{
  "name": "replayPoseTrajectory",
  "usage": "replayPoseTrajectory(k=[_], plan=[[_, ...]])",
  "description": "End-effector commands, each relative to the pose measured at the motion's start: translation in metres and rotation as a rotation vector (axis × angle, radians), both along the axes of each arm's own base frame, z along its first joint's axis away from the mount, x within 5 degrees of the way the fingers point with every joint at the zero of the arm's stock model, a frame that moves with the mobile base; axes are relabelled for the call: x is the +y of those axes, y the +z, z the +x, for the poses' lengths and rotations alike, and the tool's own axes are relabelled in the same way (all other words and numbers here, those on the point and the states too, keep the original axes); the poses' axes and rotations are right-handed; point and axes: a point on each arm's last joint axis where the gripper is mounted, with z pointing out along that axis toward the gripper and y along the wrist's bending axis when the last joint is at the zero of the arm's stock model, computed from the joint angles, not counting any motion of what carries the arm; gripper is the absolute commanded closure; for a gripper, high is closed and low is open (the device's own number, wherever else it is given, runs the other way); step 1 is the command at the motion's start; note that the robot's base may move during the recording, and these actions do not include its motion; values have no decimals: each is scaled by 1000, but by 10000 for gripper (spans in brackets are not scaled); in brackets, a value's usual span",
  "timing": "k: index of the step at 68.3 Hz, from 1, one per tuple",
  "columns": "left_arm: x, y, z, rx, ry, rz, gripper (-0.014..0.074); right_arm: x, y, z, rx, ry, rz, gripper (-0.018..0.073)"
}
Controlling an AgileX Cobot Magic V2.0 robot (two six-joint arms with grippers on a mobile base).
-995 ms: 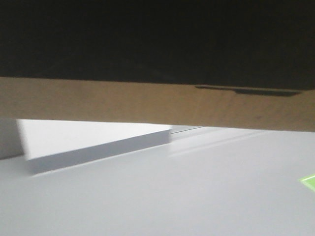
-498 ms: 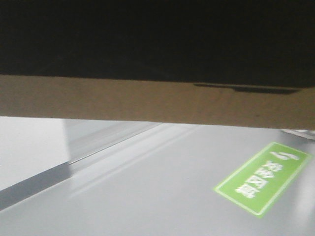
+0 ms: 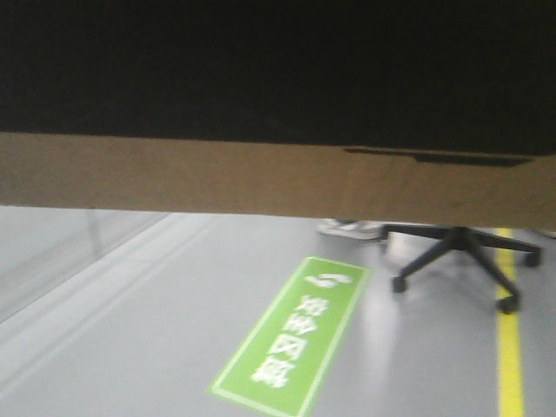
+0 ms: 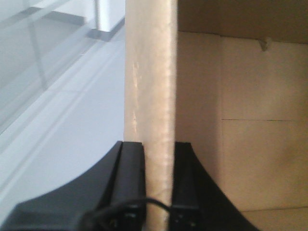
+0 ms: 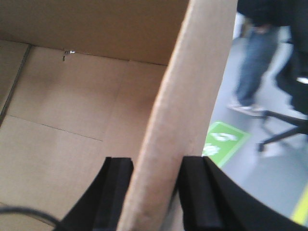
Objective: Grab box from left shelf to table start
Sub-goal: 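Keep holding the box with both grippers while driving toward the white table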
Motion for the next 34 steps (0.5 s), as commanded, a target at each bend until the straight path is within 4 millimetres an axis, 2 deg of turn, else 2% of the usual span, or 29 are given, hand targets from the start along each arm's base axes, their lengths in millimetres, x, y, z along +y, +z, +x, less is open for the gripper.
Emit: replayPoseTrajectory(k=[1,34], plan=[[6,4,-3,16,41,23,688,-7,17,2,-146,-71,-57,500],[6,4,-3,16,41,23,688,-7,17,2,-146,-71,-57,500]])
